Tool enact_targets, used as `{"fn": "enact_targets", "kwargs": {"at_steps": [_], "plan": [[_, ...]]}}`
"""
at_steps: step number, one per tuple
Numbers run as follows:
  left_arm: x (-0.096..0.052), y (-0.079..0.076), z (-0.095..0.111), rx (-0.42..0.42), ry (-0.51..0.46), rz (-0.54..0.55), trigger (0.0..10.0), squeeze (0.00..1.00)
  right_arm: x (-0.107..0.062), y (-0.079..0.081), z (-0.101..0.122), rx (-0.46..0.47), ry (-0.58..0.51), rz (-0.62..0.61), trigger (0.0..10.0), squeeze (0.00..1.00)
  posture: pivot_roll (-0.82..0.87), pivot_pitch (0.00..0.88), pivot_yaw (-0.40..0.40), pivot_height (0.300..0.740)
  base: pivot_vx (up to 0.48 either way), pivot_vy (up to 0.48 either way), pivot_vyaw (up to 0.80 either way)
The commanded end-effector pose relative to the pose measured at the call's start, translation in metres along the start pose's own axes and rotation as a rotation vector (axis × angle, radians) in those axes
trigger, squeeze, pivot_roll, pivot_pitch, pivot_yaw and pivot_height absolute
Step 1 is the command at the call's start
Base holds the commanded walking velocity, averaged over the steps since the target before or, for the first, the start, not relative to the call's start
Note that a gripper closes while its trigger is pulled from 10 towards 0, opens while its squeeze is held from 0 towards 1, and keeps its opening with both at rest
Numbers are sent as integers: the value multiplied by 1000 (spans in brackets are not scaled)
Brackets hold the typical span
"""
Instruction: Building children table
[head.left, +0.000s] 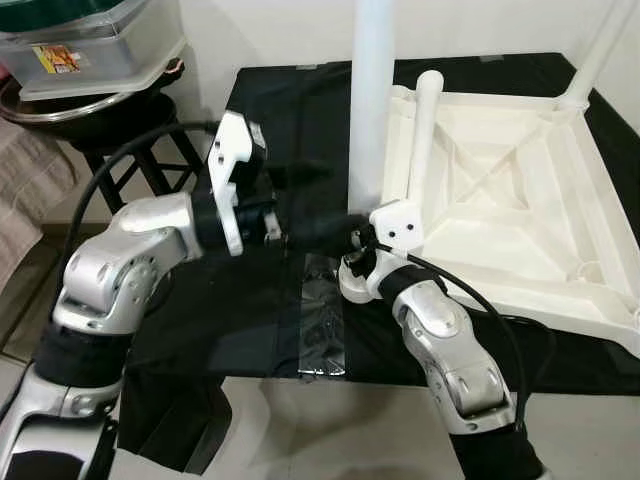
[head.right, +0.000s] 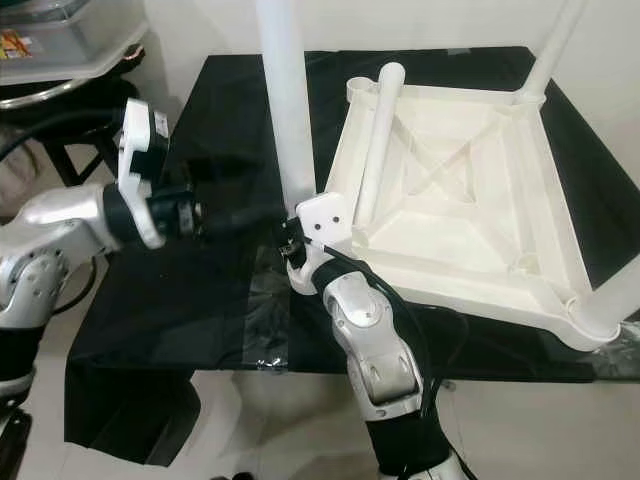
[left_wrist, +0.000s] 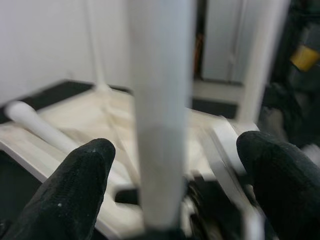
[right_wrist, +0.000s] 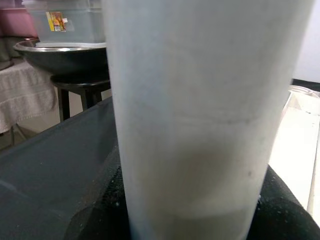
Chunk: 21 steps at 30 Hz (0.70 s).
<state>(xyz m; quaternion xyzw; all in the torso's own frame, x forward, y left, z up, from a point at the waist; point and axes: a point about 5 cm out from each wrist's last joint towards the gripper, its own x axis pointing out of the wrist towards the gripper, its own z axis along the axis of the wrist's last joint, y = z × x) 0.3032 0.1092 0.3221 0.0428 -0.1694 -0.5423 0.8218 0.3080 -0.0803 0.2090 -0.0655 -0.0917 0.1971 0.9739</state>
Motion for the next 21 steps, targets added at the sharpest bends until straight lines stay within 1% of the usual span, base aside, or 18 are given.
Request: {"fn": "enact_targets", "kwargs": {"at_steps": [1,2,3,5,6,8,9,12,16,17,18,19,21], "plan": [[5,3,5,-13,-44,26,10000,0,-3,17,-25,47,119,82,10000,0,12,179,36,740,0,0,0],[11,4,11,-32,-87,34,10000,0,-2,17,-25,48,119,82,10000,0,12,179,37,740,0,0,0],[11,4,11,-32,-87,34,10000,0,-2,17,-25,48,119,82,10000,0,12,179,37,740,0,0,0],[18,6,18,-51,-132,35,10000,0,-2,17,-25,49,119,83,10000,0,15,179,36,740,0,0,0],[18,6,18,-51,-132,35,10000,0,-2,17,-25,49,119,83,10000,0,15,179,36,740,0,0,0],[27,6,23,-40,-149,17,10000,0,-2,18,-25,49,118,83,10000,0,16,180,40,740,0,0,0],[27,6,23,-40,-149,17,10000,0,-2,18,-25,49,118,83,10000,0,16,180,40,740,0,0,0],[37,3,26,-18,-145,-21,10000,0,-1,18,-25,51,118,84,10000,0,16,181,39,740,0,0,0],[42,3,26,-8,-120,-33,10000,0,0,18,-25,51,116,84,10000,0,16,181,39,740,0,0,0],[42,4,25,-5,-102,-28,3882,0,0,18,-25,51,116,83,10000,0,16,181,40,740,0,0,0],[42,4,25,-5,-102,-28,3882,0,0,18,-25,51,116,83,10000,0,16,181,40,740,0,0,0],[43,5,24,5,-75,-25,0,0,0,18,-24,51,115,82,10000,0,16,183,41,740,0,0,0],[43,6,23,13,-57,-23,0,0,0,18,-24,51,114,81,10000,0,16,182,41,740,0,0,0]]}}
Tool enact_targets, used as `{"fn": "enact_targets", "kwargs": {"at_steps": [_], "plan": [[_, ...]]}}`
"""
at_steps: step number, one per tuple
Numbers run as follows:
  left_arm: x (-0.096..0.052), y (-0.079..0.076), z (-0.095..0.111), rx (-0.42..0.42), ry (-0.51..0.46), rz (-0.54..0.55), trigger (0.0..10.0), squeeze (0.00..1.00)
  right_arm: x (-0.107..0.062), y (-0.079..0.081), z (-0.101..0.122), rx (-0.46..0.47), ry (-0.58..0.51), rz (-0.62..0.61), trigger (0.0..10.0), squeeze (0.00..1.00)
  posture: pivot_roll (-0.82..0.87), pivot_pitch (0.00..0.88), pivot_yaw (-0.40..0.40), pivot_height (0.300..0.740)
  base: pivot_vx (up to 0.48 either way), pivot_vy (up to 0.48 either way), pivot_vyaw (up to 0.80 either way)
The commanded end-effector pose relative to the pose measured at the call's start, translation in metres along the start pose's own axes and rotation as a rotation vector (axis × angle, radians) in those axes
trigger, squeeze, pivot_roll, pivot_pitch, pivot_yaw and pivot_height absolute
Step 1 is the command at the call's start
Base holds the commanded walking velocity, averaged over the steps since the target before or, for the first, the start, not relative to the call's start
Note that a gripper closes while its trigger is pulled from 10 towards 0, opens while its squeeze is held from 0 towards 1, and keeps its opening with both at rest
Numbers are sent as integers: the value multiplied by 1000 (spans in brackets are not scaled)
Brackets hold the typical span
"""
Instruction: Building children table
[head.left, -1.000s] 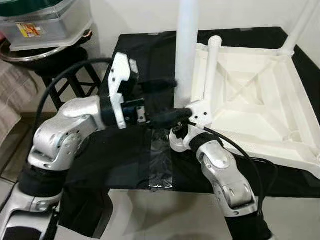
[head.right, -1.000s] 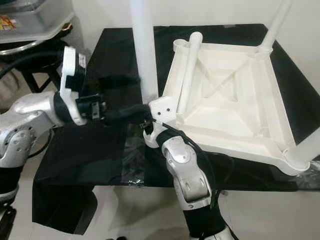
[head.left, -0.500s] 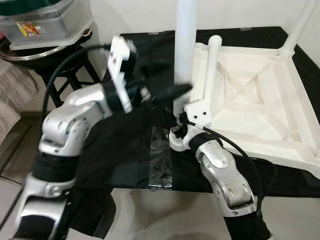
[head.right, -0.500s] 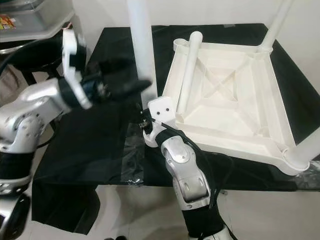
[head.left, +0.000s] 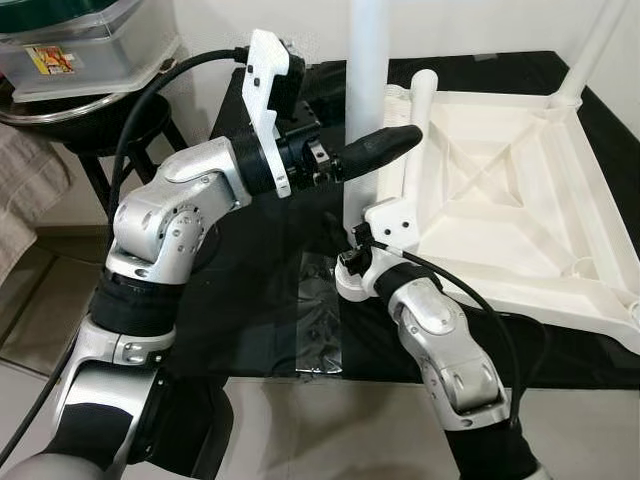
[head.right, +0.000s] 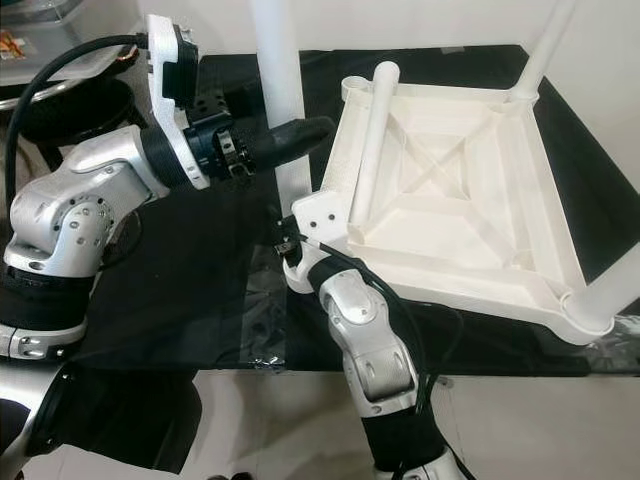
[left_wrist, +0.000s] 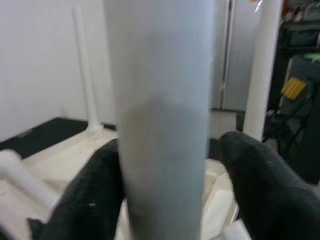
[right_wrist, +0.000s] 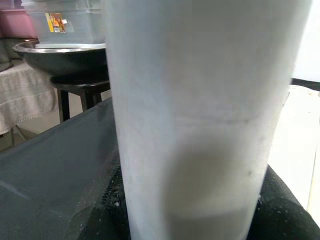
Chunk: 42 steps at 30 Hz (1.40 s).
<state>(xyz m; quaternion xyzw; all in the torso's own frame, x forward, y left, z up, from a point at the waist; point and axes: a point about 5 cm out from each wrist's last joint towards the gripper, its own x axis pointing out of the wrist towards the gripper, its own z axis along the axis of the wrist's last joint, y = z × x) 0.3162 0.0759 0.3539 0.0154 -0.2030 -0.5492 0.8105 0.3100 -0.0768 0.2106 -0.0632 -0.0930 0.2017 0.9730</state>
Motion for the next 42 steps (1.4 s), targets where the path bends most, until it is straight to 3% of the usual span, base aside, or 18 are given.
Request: {"fn": "enact_targets", "kwargs": {"at_steps": [1,11,12,13,14,18,20,23,25,26,27,29,31,35,42], "plan": [[3,1,1,26,48,-9,0,0,-3,16,-26,47,118,72,10000,0,17,182,41,740,0,0,0],[10,6,0,20,54,-5,0,0,-1,15,-24,45,113,68,10000,0,16,186,42,740,0,0,0],[10,6,-1,19,57,-6,0,0,-1,14,-23,52,103,71,10000,843,15,186,42,740,0,0,0],[10,6,-2,20,59,-6,0,0,-1,13,-22,58,95,75,10000,843,15,186,42,740,0,0,0],[10,6,-2,21,61,-7,0,0,-1,11,-18,66,77,83,10000,1000,16,187,42,740,0,0,0],[10,7,-2,24,64,-9,0,0,1,7,-11,91,36,108,10000,1000,16,189,43,740,0,0,0],[10,7,-2,26,66,-14,0,0,2,3,1,118,-24,217,10000,1000,18,190,45,740,0,0,0],[10,6,-1,27,67,-17,0,0,2,0,7,119,-50,280,10000,1000,19,190,46,740,0,0,0],[10,4,-1,29,68,-33,0,0,1,-16,19,19,-68,512,10000,1000,20,192,49,740,0,0,0],[10,4,-1,29,68,-33,0,0,1,-16,19,19,-68,512,10000,1000,20,192,49,740,0,0,0],[11,2,0,28,67,-44,0,0,2,-30,22,-88,-33,649,10000,0,25,195,54,740,0,0,0],[11,2,0,28,67,-44,0,0,2,-30,22,-88,-33,649,10000,0,25,195,54,740,0,0,0],[12,0,0,27,66,-53,0,0,9,-43,18,-149,20,711,10000,0,35,205,58,740,0,0,0],[12,-2,2,28,68,-62,0,0,16,-53,19,-174,41,741,10000,0,46,215,61,740,0,0,0],[11,-6,7,21,77,-79,0,0,42,-62,38,-125,-33,758,10000,0,89,262,84,740,0,0,0]]}}
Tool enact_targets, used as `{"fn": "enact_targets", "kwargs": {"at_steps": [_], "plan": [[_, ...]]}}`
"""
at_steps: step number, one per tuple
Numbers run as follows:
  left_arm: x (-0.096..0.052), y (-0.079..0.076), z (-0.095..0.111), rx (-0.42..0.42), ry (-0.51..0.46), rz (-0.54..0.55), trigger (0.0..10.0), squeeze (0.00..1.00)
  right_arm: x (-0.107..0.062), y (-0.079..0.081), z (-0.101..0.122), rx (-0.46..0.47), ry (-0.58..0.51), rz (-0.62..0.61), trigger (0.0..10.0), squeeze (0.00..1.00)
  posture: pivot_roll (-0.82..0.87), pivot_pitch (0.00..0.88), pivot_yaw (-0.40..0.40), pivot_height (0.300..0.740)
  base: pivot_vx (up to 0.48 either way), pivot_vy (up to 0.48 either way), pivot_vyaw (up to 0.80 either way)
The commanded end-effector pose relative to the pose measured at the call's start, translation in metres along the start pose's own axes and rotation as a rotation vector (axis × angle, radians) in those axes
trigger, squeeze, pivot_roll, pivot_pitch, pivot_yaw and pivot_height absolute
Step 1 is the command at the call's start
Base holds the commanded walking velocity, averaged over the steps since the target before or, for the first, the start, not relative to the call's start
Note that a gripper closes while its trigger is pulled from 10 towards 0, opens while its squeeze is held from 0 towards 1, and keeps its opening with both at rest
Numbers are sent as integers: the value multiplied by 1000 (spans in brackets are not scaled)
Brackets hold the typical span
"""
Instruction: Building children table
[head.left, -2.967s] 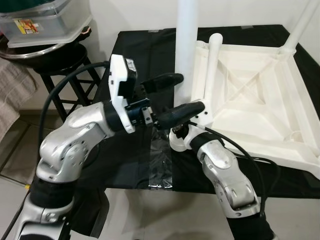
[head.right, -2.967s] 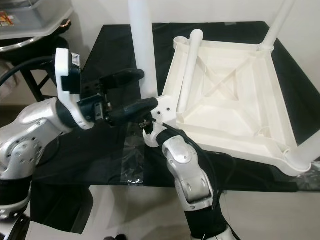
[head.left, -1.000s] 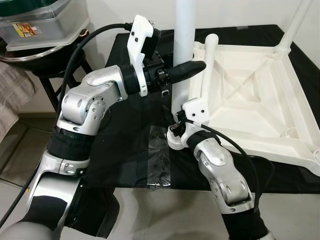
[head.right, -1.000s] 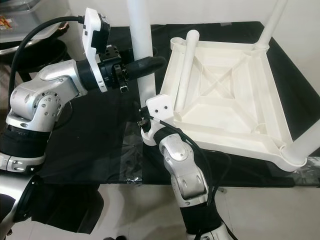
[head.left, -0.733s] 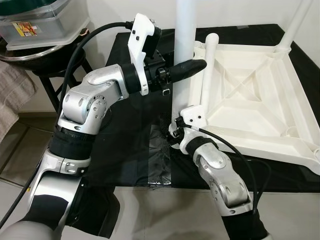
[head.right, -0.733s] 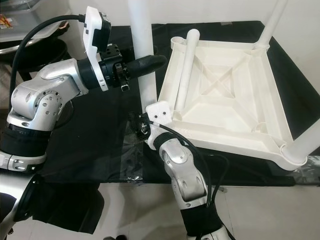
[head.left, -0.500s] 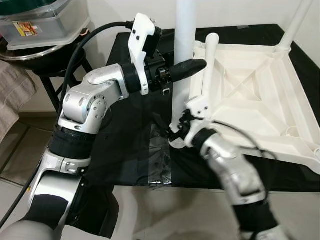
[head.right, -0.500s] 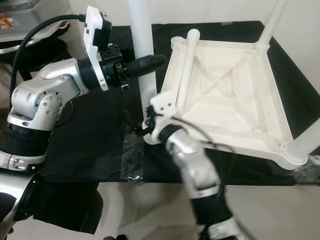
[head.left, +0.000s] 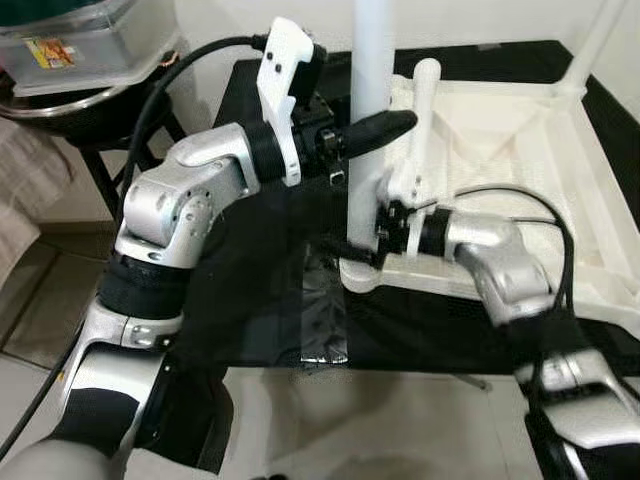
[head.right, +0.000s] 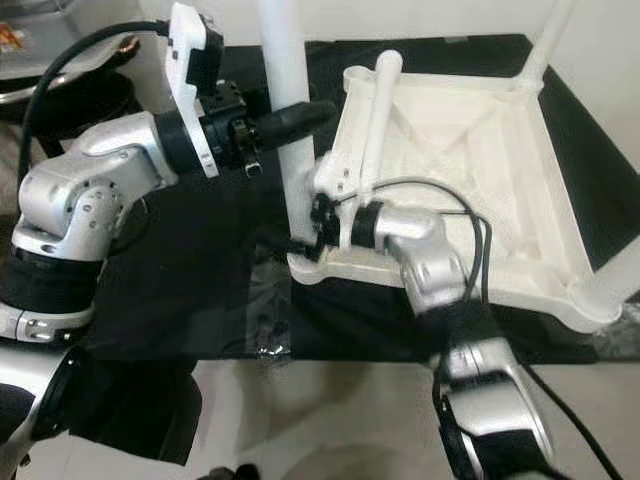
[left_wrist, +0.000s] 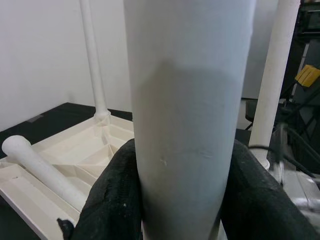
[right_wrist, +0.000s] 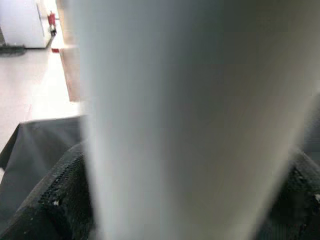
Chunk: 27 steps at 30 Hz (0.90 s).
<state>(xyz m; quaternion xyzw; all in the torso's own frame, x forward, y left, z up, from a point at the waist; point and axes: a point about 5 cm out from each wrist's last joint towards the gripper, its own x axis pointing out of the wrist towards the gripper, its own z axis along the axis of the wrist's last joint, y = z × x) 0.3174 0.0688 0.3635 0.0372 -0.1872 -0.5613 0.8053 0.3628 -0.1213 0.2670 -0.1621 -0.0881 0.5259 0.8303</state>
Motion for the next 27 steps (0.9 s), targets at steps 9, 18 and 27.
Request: {"fn": "enact_targets", "kwargs": {"at_steps": [9,18,27], "plan": [[2,-10,4,0,35,-66,0,0,11,-11,11,28,-90,133,0,0,100,279,90,740,0,0,0],[3,-9,3,-9,35,-75,0,0,10,-12,11,-3,-60,222,0,0,83,279,87,740,0,0,0],[6,-4,1,-24,26,11,10000,0,22,6,-16,56,0,0,0,0,49,283,47,740,0,0,0]]}}
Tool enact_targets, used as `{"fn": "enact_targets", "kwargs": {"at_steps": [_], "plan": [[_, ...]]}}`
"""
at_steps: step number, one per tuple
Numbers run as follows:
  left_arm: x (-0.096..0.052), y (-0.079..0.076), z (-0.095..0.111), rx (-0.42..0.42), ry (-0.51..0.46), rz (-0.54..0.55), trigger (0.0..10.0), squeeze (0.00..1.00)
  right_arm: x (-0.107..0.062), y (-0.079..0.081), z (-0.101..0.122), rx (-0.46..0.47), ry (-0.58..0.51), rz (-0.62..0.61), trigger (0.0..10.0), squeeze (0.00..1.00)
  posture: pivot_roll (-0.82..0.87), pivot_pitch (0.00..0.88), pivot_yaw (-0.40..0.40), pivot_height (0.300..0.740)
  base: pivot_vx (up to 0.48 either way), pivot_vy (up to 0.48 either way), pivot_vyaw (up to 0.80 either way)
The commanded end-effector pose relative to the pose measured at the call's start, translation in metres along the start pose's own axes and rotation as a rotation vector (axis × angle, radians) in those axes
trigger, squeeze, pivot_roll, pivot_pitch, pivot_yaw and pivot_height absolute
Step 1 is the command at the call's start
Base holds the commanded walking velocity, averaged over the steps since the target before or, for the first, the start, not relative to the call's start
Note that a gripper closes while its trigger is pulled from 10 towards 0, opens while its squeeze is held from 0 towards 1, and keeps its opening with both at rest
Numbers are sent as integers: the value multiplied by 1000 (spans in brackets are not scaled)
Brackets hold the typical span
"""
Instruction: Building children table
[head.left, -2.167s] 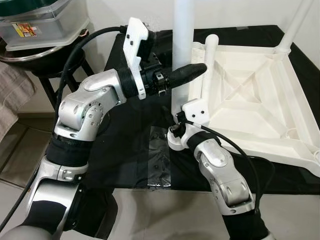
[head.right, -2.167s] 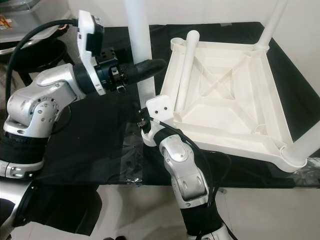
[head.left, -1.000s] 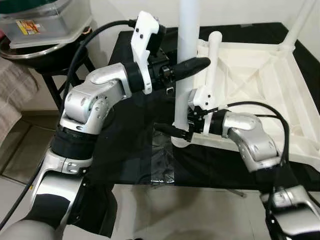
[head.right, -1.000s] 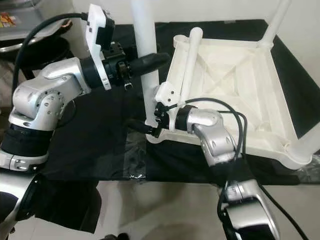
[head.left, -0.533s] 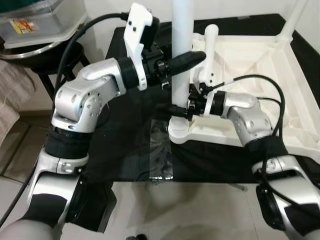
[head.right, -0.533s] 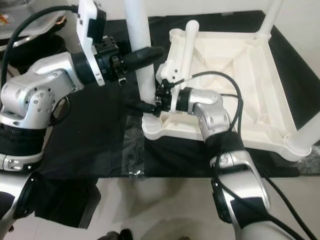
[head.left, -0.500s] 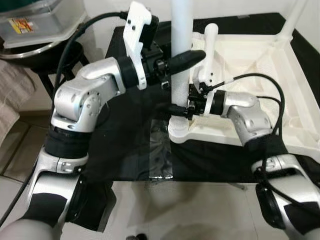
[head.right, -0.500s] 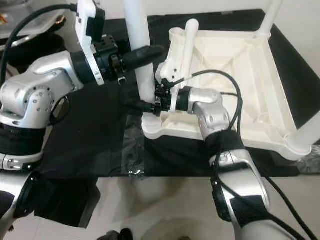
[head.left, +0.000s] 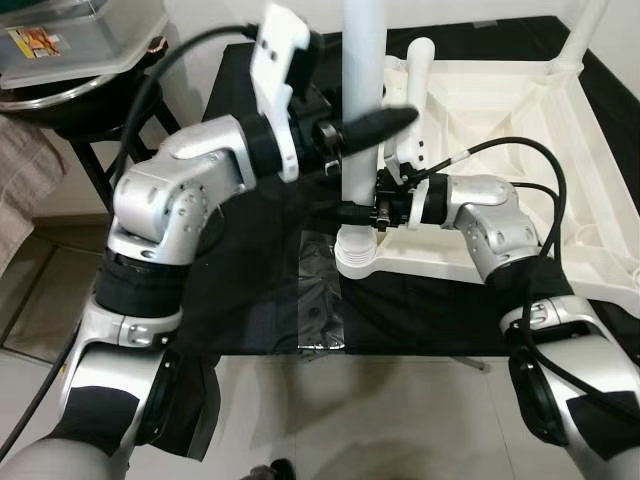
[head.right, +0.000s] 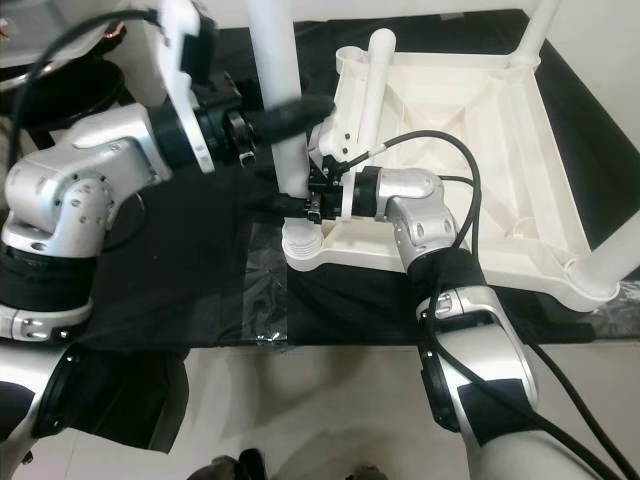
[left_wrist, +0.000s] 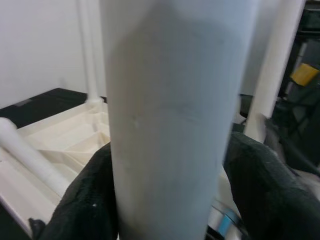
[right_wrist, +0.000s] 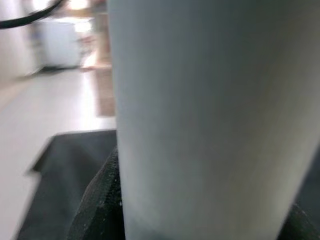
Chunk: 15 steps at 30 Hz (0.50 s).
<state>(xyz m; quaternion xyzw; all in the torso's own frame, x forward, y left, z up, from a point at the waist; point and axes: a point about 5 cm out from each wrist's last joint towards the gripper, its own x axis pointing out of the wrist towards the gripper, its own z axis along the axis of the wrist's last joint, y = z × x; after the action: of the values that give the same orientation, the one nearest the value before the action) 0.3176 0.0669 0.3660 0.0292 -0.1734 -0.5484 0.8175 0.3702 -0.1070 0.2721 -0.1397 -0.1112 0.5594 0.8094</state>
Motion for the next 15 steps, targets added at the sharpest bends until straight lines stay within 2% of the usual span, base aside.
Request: {"fn": "enact_targets", "kwargs": {"at_steps": [1,2,3,4,5,6,7,9,15], "plan": [[3,-2,0,-1,0,-11,10000,0,9,16,-34,86,105,-255,0,0,47,284,39,740,0,0,0],[3,-2,0,-1,0,-11,10000,0,9,16,-34,86,105,-255,0,0,47,284,39,740,0,0,0],[3,-1,1,-3,-5,-1,10000,0,7,22,-44,112,141,-549,0,0,47,284,39,740,0,0,0],[3,-1,1,-3,-5,-1,10000,0,7,22,-44,112,141,-549,0,0,47,284,39,740,0,0,0],[2,0,2,-4,-8,5,10000,0,10,55,-57,167,188,-663,0,0,50,279,36,740,0,0,0],[1,1,1,-6,-9,10,10000,0,13,78,-62,218,191,-768,0,0,41,286,67,740,0,0,0],[1,2,1,-8,-9,11,10000,0,15,92,-62,253,181,-805,0,0,41,286,67,740,0,0,0],[2,2,0,-8,-7,12,10000,0,20,95,-60,260,167,-807,0,0,36,263,72,740,0,0,0],[6,2,0,-2,-9,10,10000,0,33,85,-51,251,114,-818,0,0,34,254,72,740,0,0,0]]}}
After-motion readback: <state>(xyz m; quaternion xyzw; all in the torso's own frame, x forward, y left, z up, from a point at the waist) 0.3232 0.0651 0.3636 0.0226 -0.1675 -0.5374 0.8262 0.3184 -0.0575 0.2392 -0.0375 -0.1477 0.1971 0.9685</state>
